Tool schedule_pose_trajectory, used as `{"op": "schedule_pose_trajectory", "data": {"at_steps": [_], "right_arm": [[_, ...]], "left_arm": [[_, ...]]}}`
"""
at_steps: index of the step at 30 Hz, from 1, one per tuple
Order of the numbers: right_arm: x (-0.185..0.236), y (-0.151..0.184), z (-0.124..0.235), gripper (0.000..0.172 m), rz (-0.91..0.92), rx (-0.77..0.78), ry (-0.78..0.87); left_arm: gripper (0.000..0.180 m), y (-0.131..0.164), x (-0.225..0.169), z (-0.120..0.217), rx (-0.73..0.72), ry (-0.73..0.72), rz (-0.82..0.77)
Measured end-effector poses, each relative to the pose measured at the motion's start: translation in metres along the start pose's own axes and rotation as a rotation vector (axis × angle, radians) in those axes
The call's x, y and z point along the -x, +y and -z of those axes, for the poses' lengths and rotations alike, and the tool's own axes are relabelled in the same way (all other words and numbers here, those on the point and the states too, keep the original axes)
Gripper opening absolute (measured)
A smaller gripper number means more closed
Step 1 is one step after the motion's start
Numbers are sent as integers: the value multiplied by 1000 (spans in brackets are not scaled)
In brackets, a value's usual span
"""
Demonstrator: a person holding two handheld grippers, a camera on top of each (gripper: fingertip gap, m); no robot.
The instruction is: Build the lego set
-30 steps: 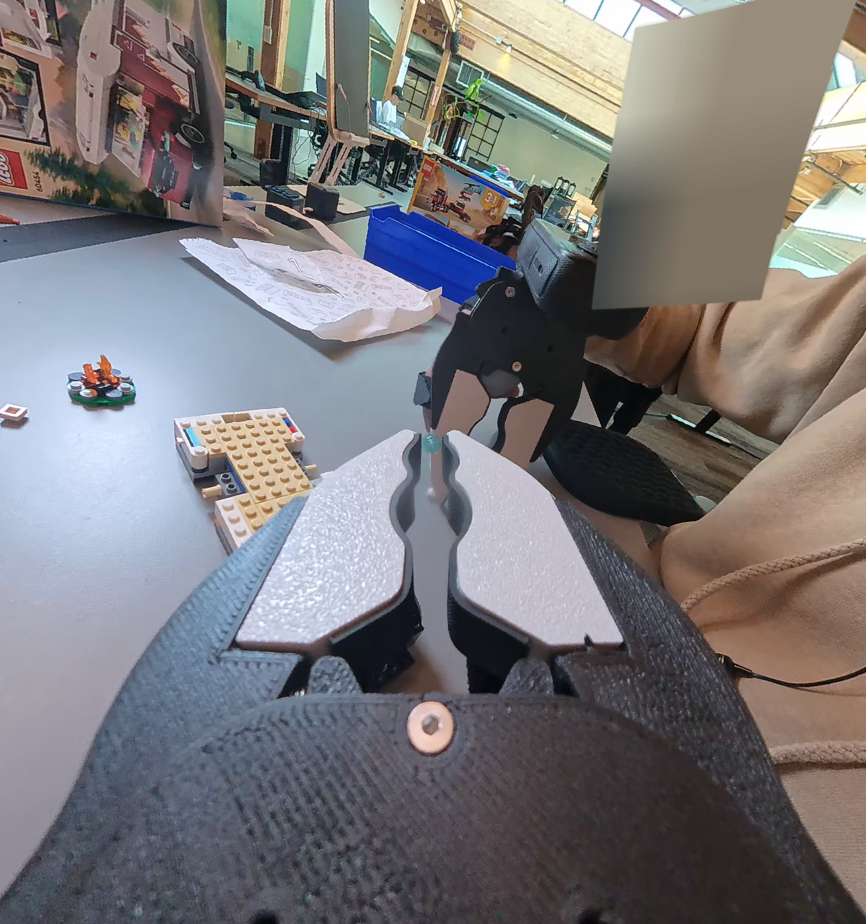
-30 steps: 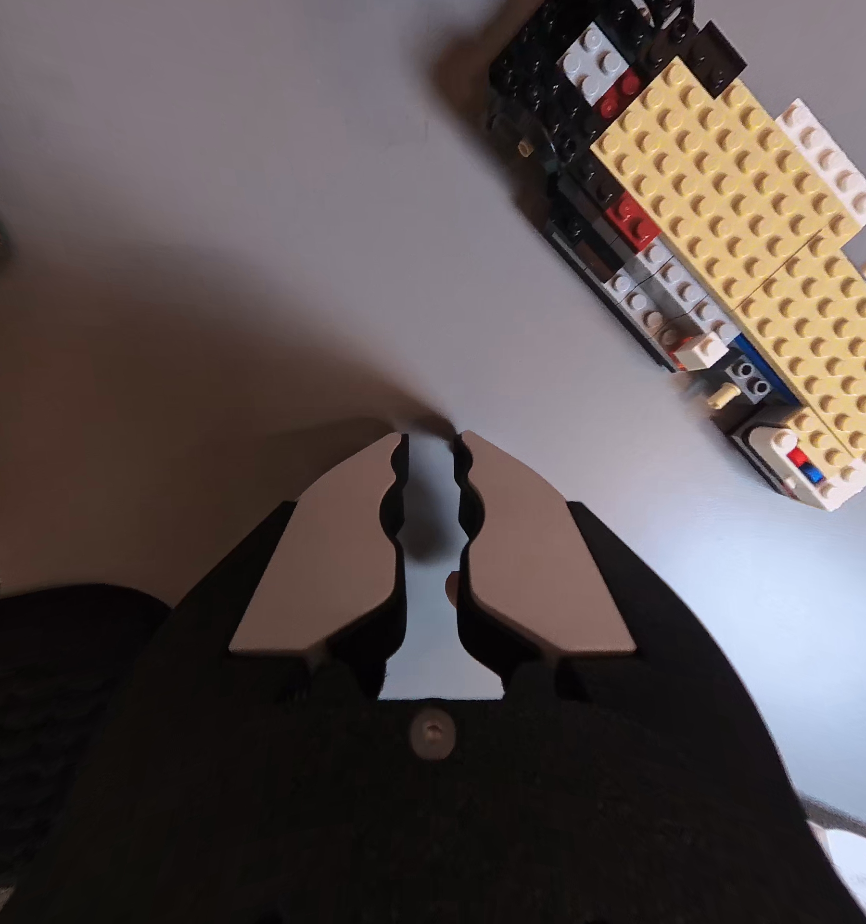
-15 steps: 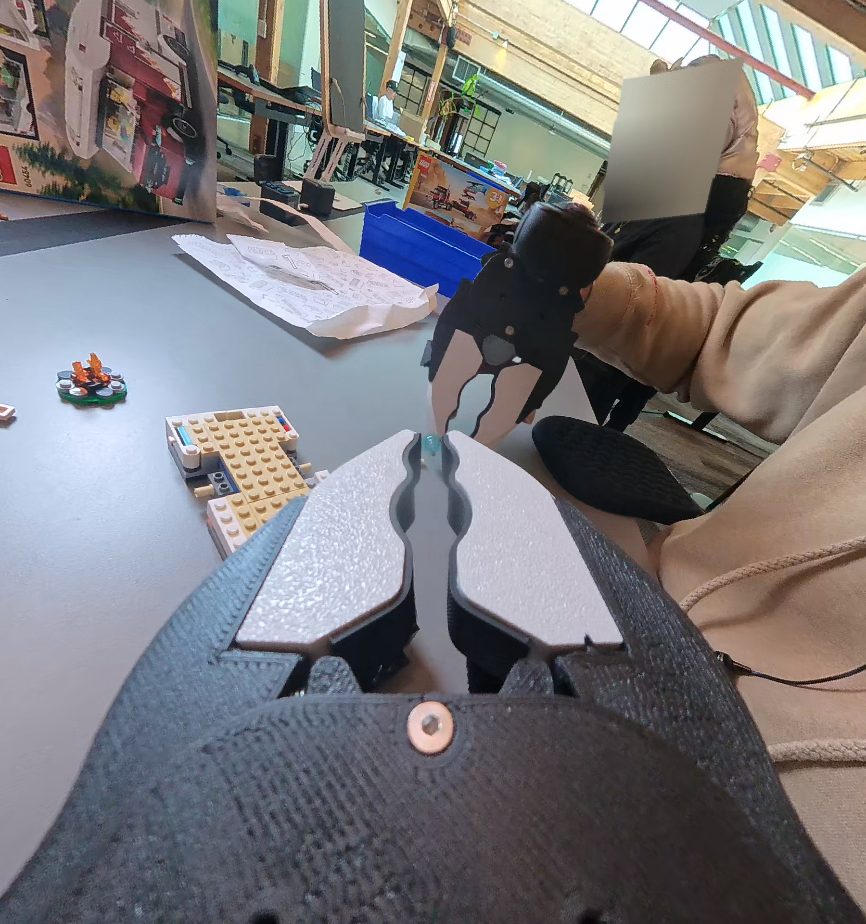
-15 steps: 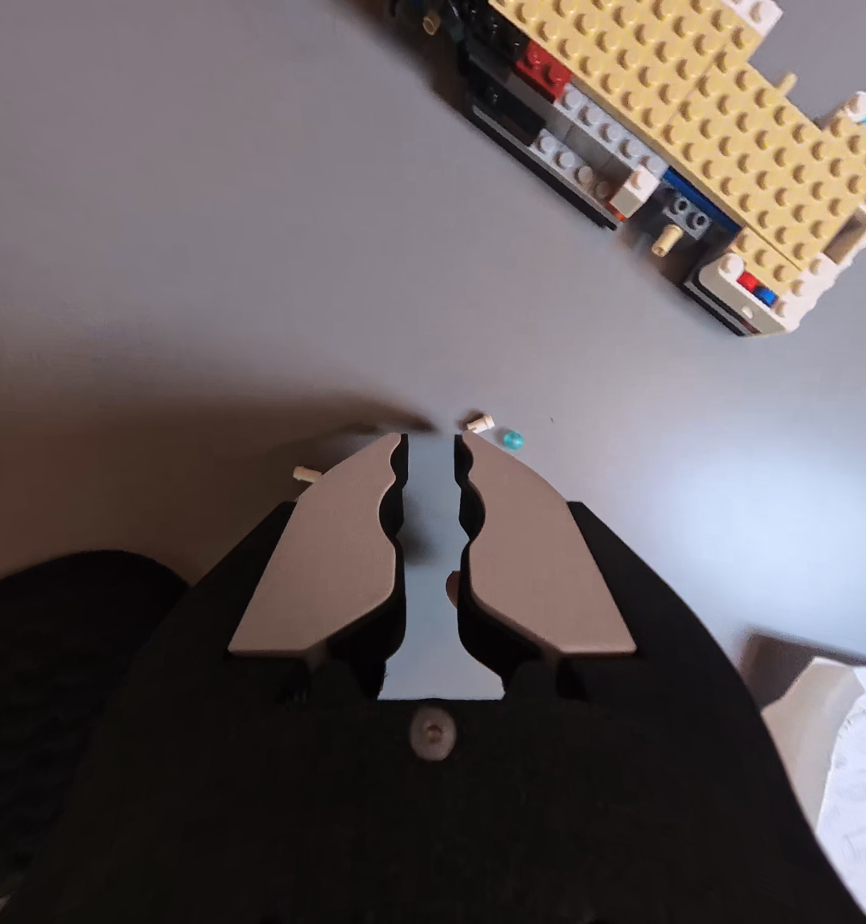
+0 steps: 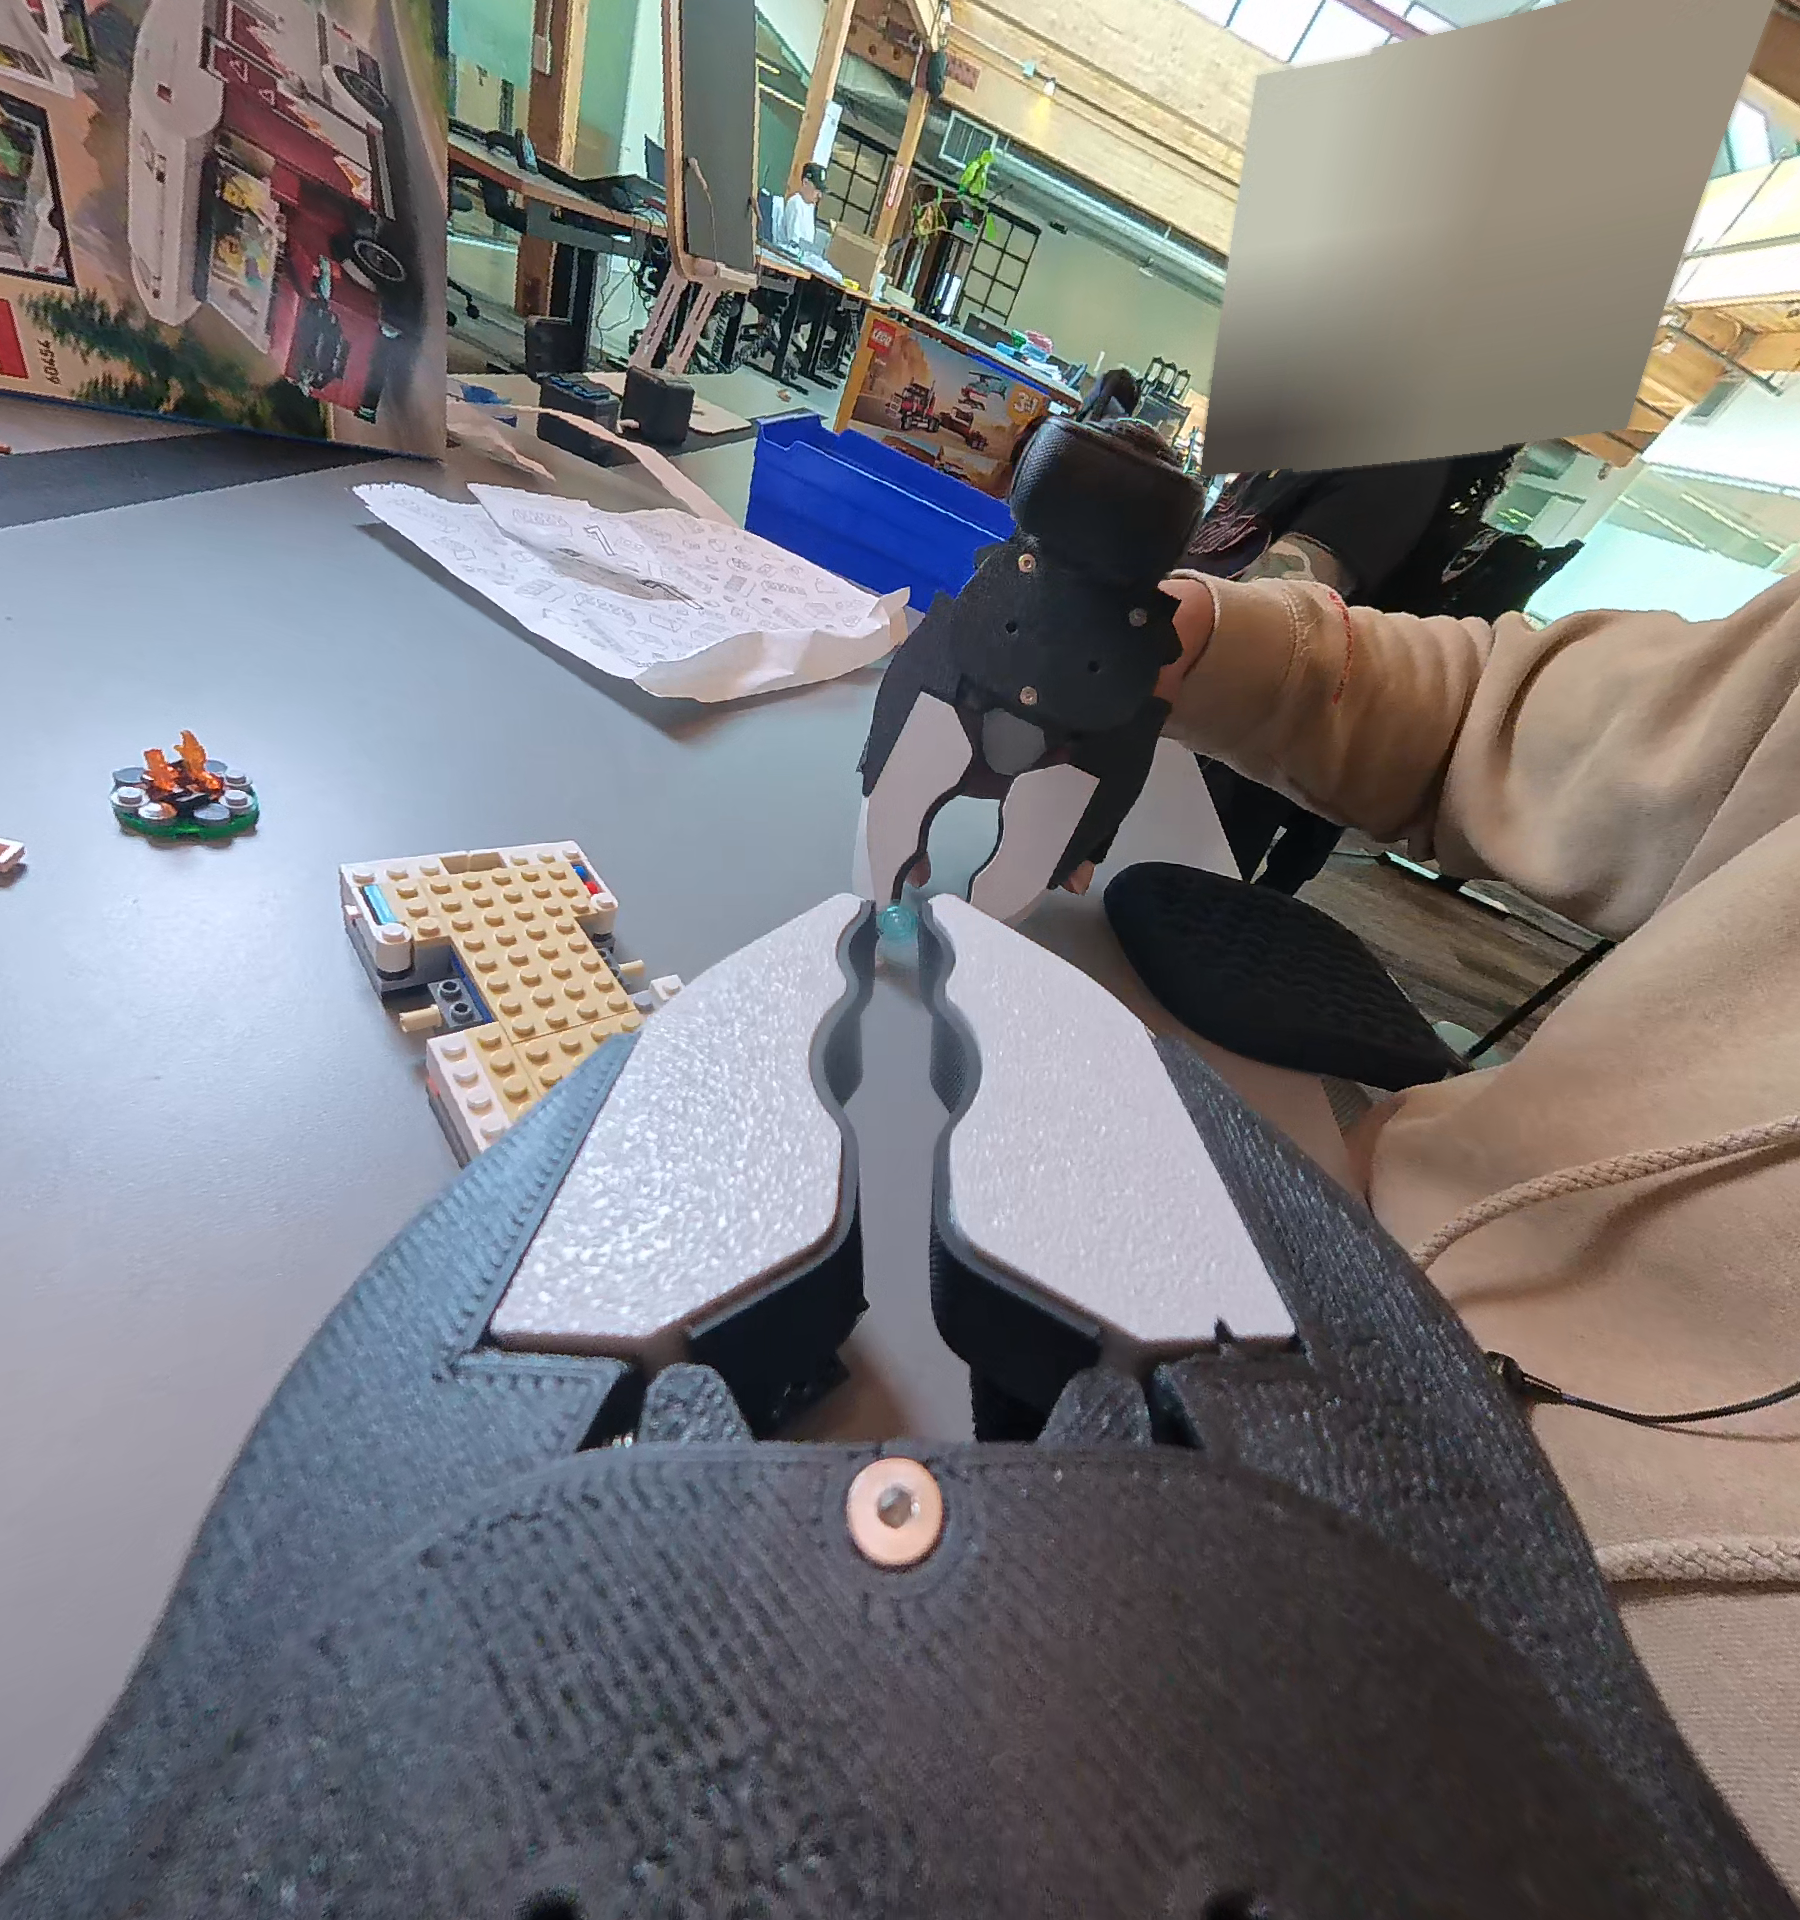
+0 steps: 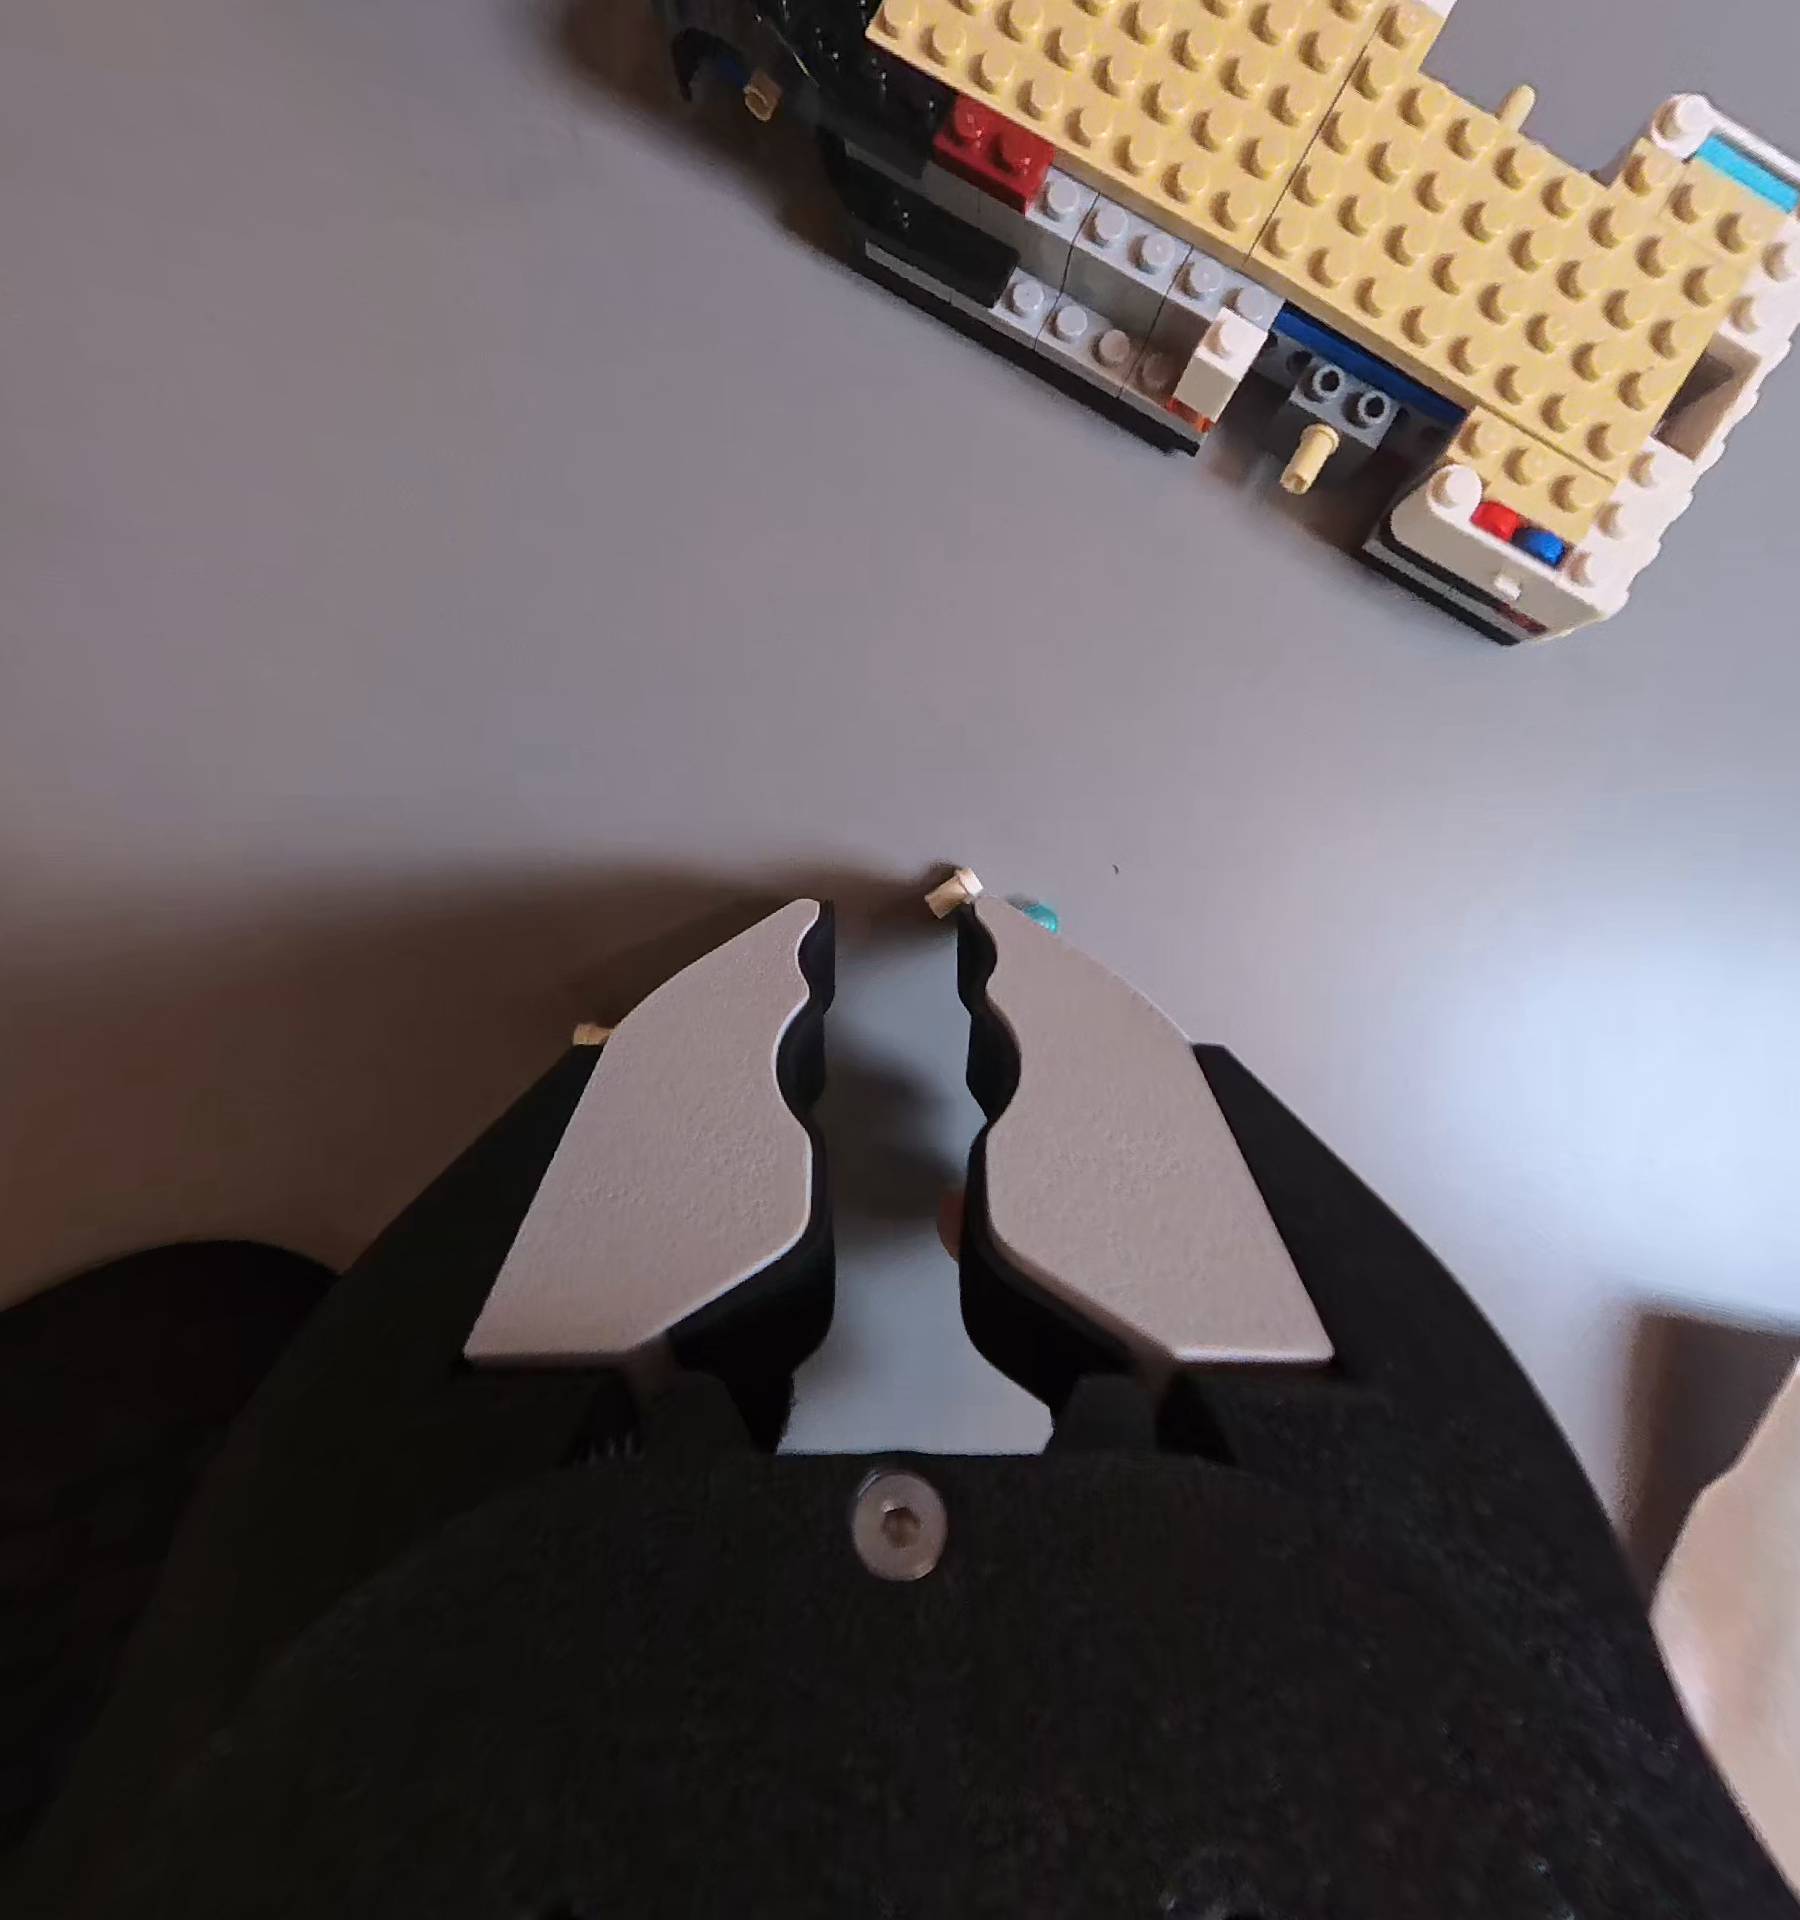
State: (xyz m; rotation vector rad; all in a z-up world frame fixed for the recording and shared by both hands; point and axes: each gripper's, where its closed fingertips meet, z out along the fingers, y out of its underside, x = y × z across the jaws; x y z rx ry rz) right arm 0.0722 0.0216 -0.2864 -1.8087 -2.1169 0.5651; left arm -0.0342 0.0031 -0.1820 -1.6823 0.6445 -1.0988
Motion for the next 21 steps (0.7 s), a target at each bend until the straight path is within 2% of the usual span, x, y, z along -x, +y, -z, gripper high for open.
{"op": "schedule_pose_trajectory", "data": {"at_steps": [7,13,21], "right_arm": [[-2,-7,-3,19,-17,-32,7],[1,-13,-6,5,40,-37,2],[2,-9,-3,11,14,-46,9]], "left_arm": [[7,0,-1,0,1,5,1],[7,-1,-1,0,-2,5,-2],[7,-1,-2,0,0,10,0]]}}
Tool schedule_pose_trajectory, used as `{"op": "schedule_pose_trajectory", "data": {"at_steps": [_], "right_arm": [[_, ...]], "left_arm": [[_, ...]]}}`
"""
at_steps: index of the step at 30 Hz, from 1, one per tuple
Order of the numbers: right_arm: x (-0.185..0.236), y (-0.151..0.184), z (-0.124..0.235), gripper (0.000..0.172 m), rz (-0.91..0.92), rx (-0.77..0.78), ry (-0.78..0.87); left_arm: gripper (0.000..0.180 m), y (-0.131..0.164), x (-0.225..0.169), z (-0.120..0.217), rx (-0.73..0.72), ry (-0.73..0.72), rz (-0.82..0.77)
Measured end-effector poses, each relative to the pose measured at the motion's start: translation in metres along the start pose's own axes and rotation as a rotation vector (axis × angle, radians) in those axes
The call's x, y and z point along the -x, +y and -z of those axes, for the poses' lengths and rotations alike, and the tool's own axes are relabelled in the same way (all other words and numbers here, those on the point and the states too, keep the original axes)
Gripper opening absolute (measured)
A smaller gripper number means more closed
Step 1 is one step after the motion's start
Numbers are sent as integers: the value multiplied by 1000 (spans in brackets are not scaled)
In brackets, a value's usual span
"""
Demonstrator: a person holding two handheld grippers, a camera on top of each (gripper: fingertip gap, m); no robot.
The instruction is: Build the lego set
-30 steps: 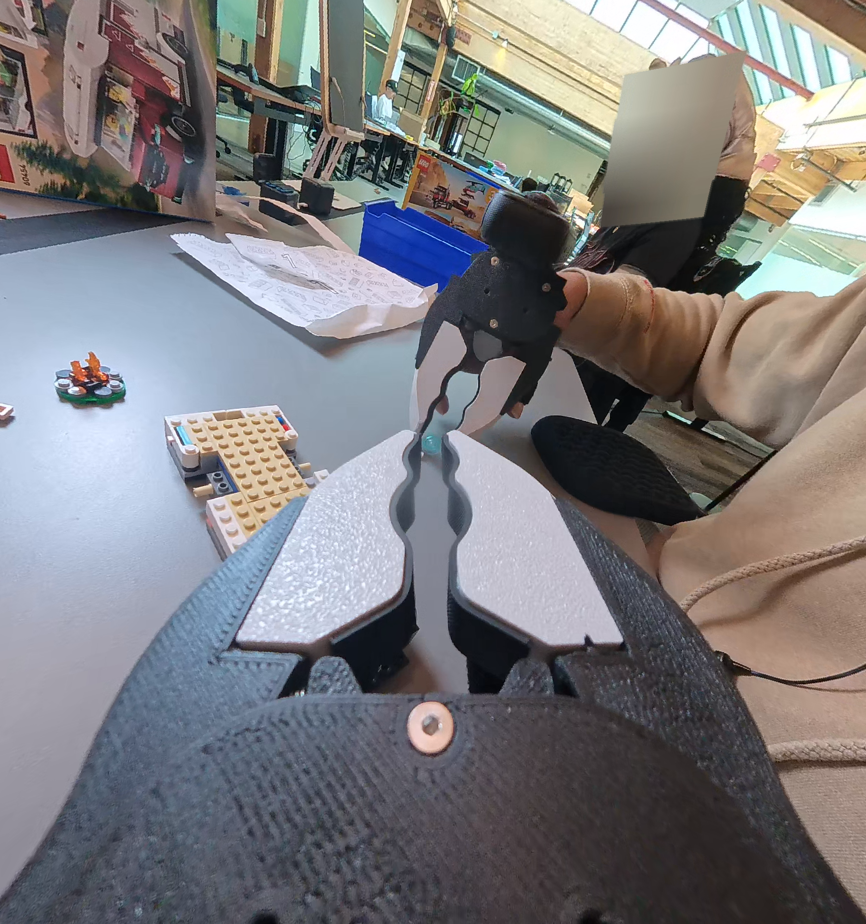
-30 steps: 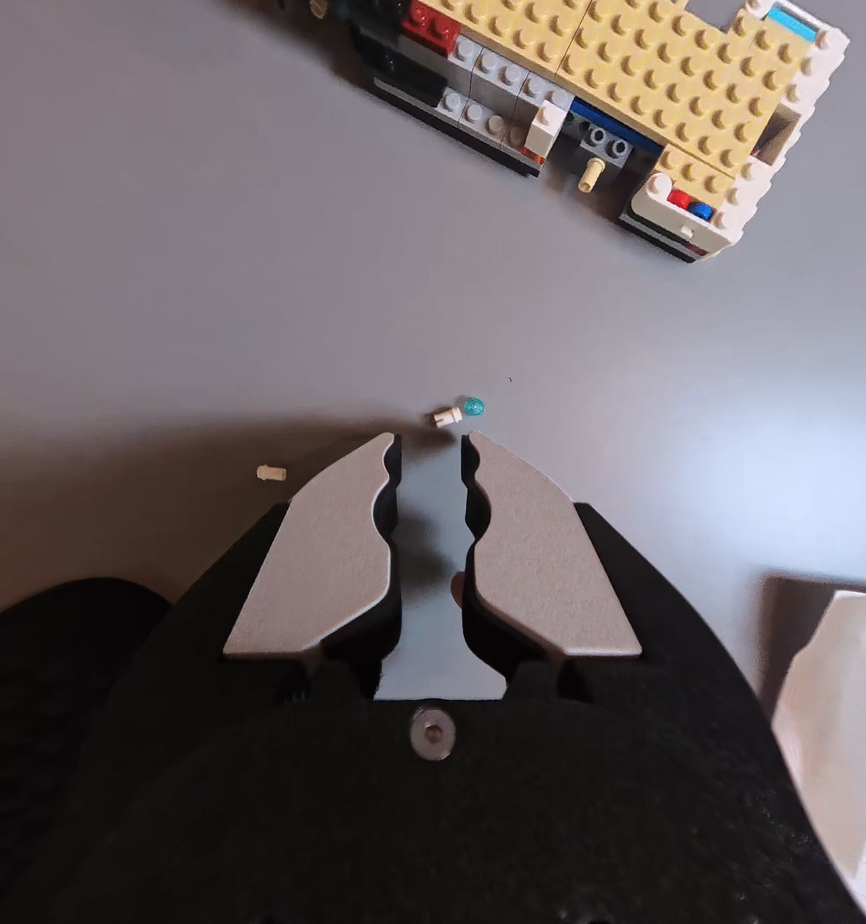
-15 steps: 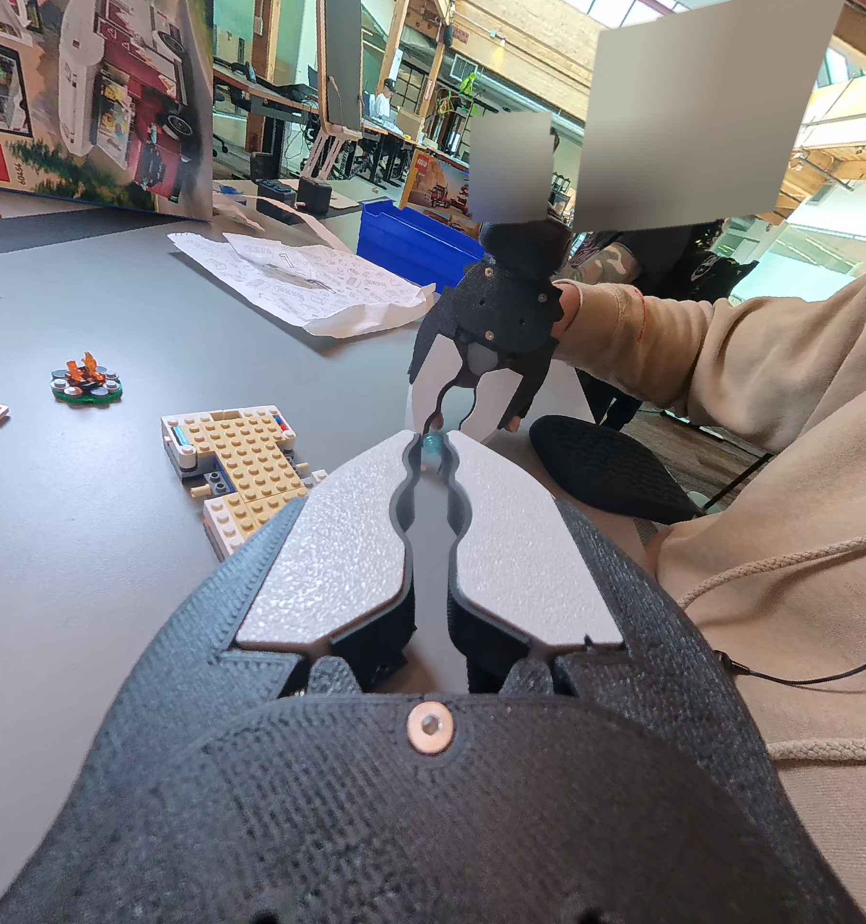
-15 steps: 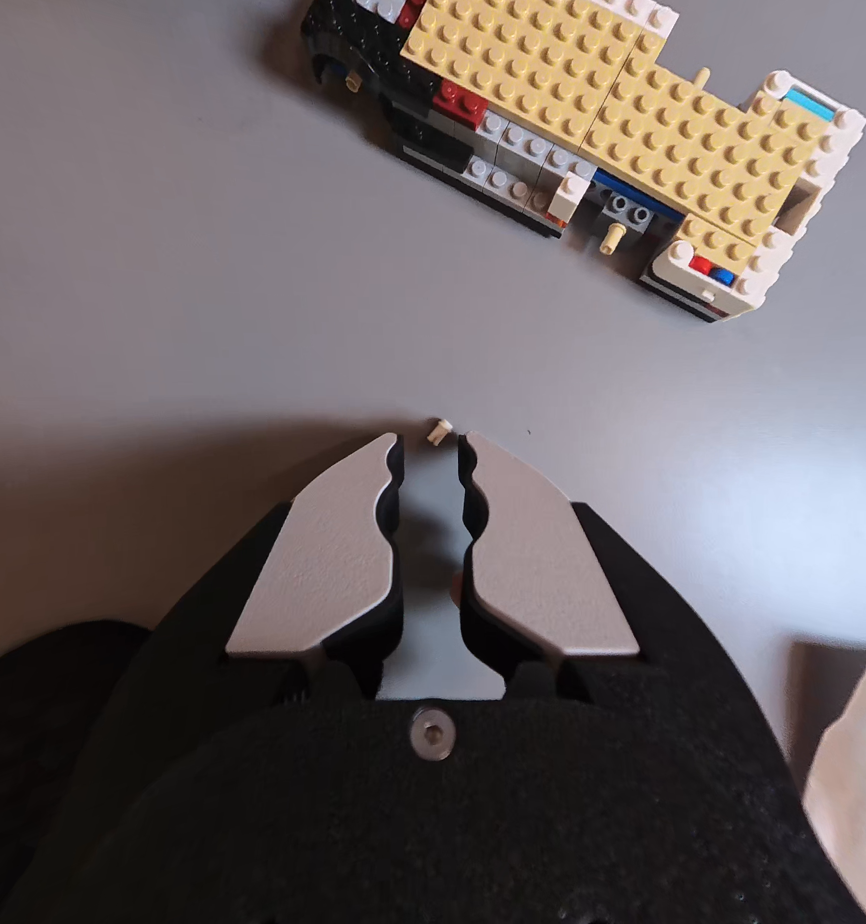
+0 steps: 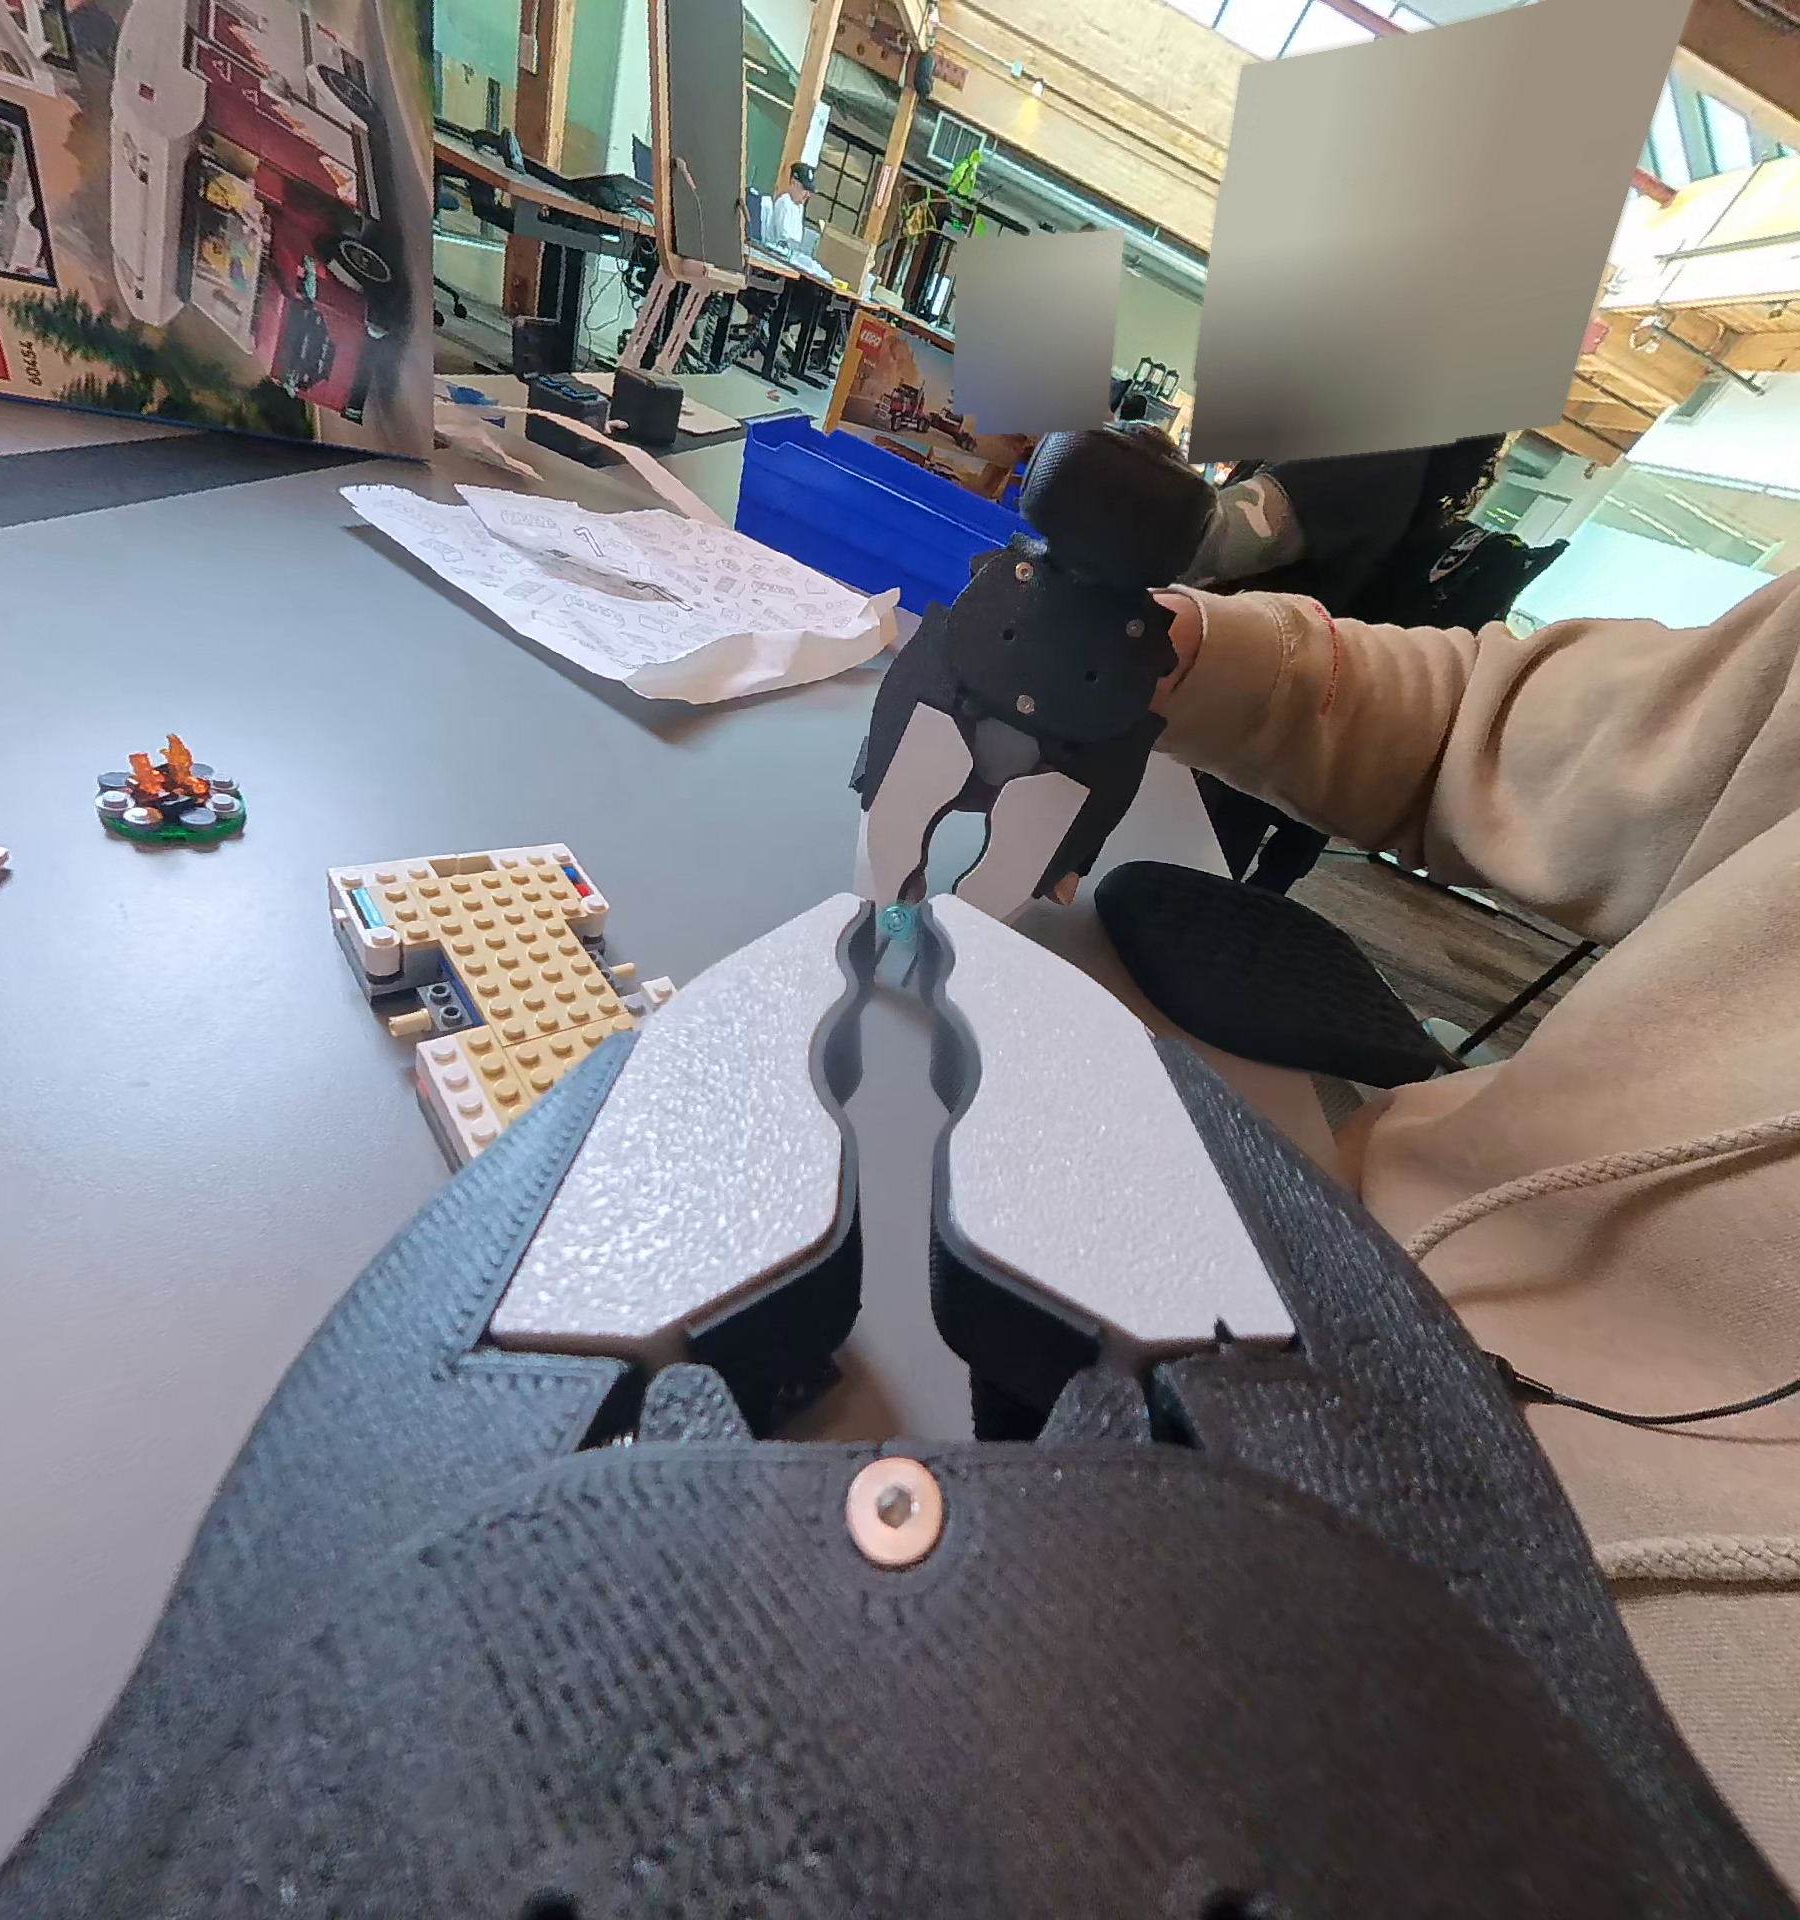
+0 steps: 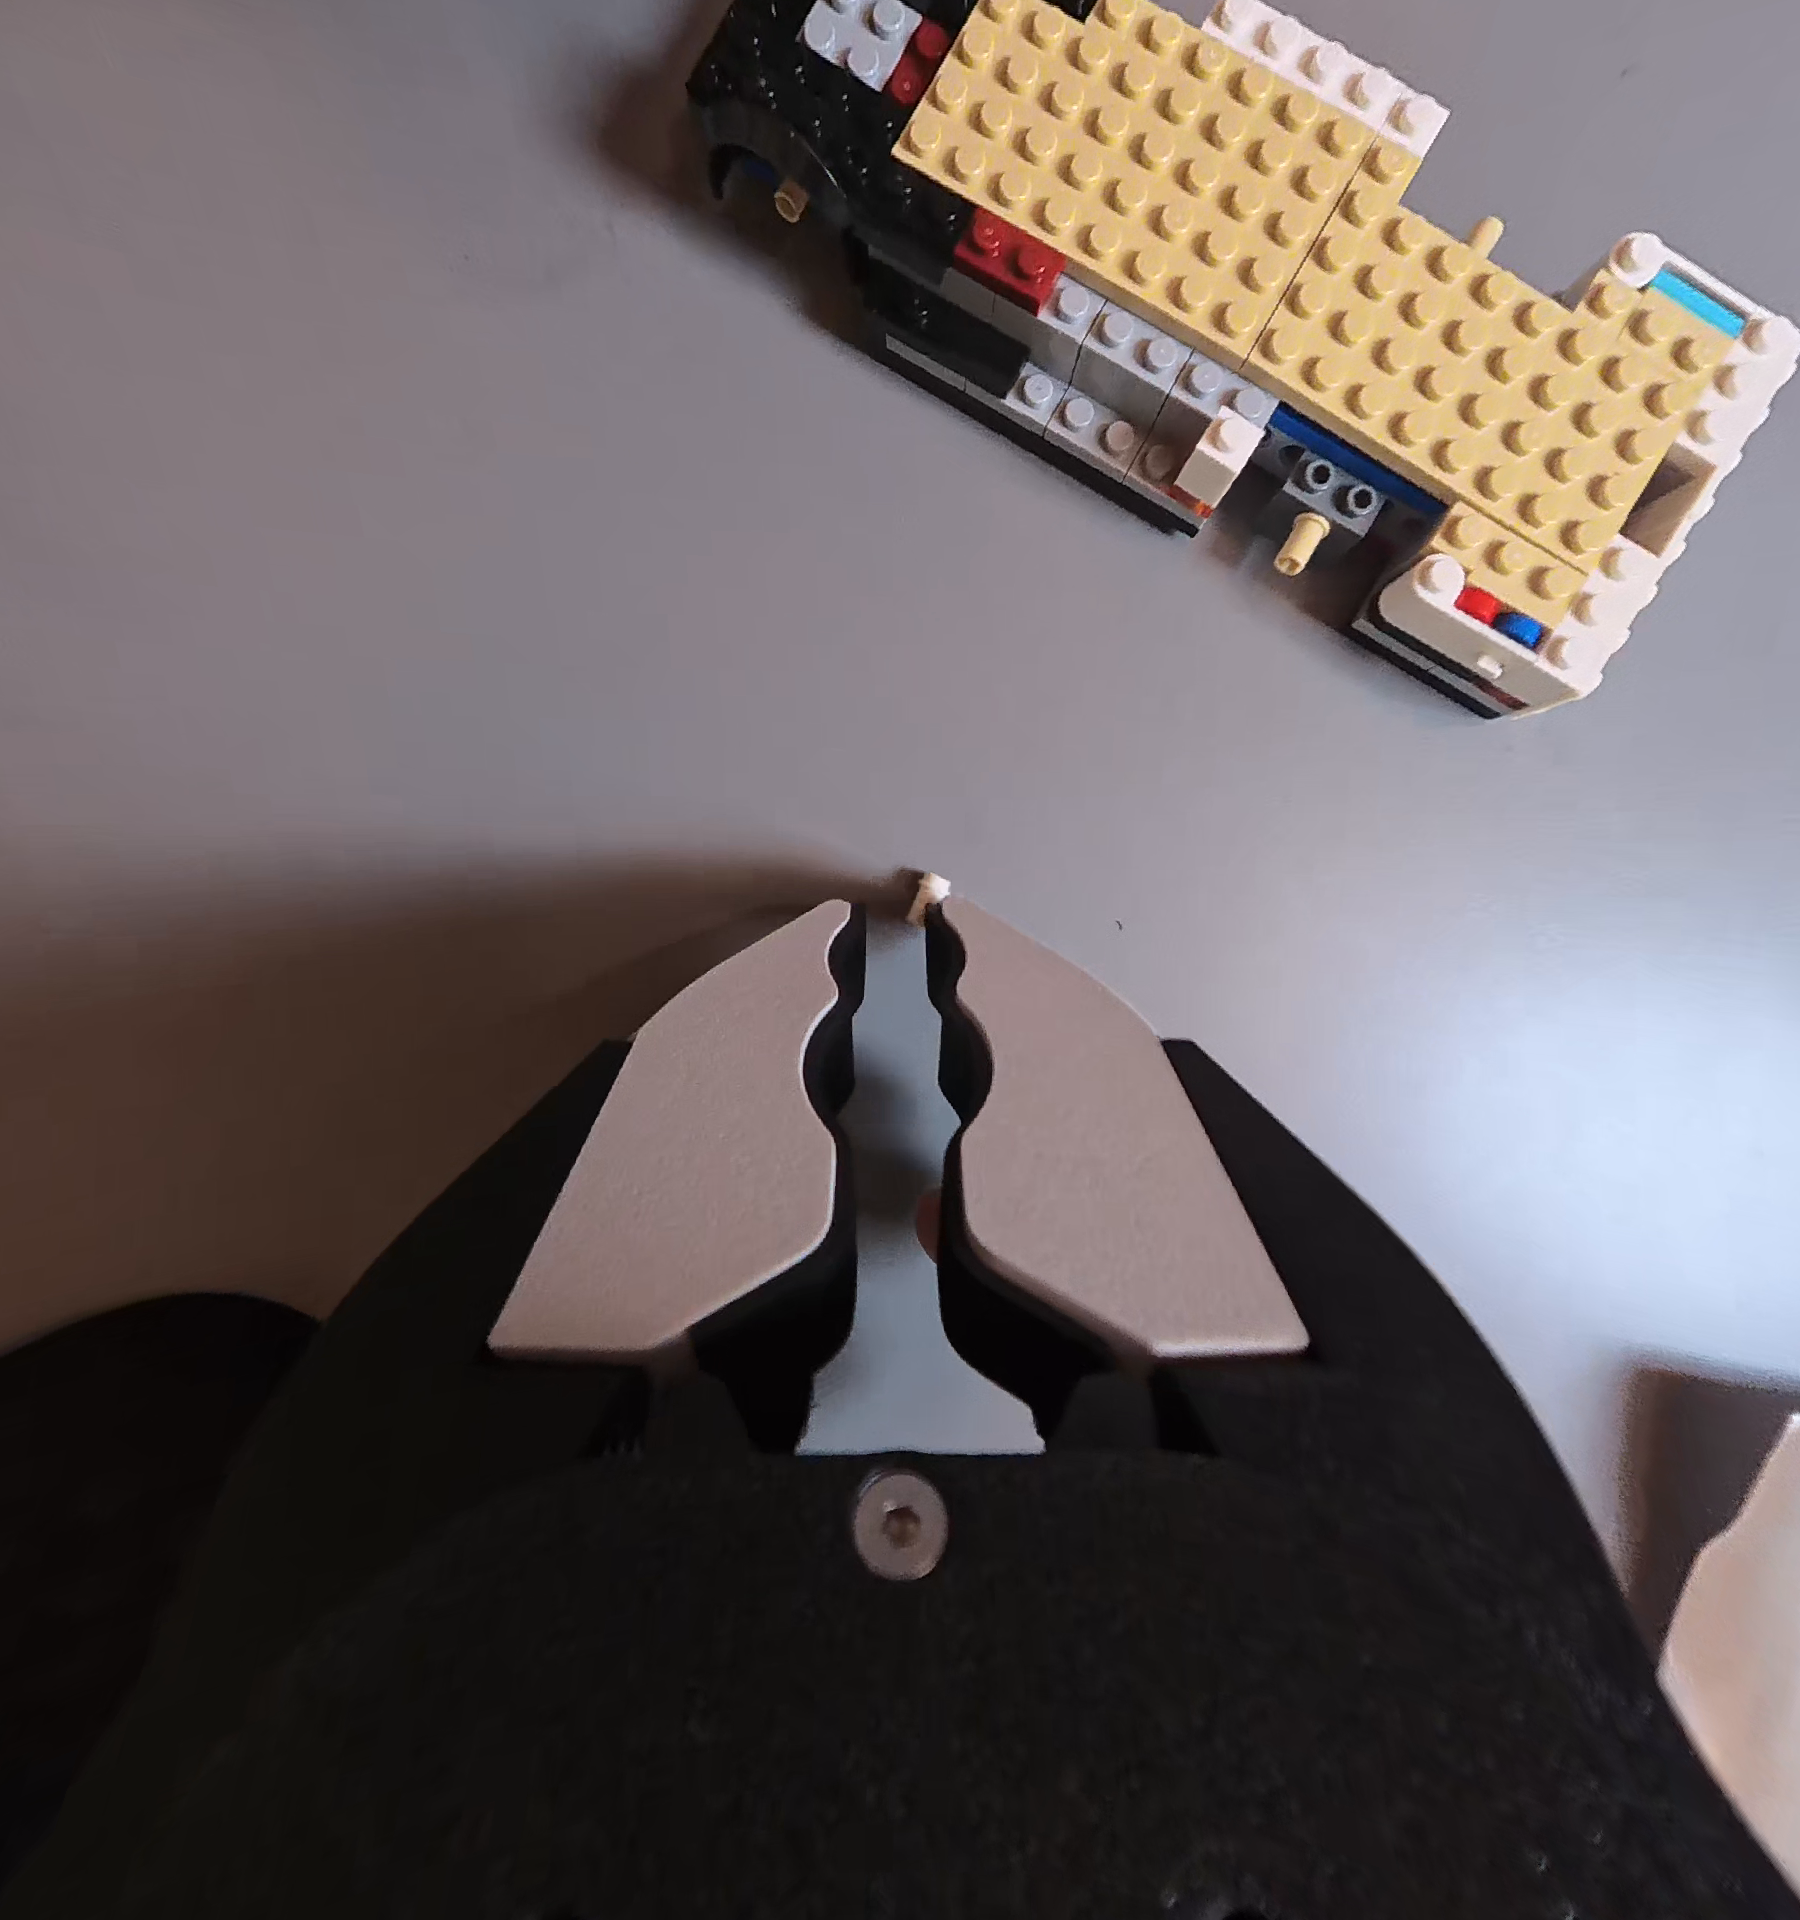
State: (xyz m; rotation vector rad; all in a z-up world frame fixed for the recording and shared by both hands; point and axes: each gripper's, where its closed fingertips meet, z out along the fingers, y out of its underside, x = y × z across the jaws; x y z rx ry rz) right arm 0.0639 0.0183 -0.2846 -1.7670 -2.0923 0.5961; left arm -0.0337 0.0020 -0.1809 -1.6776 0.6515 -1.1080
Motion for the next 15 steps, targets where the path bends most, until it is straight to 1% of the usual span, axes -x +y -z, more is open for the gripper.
{"op": "schedule_pose_trajectory", "data": {"at_steps": [4,15], "right_arm": [[-1,2,-2,12,-20,5,-3],[-3,-4,-6,12,-25,-2,-17]], "left_arm": [[7,0,0,0,-1,-2,-2],[7,0,0,0,1,1,1]]}}
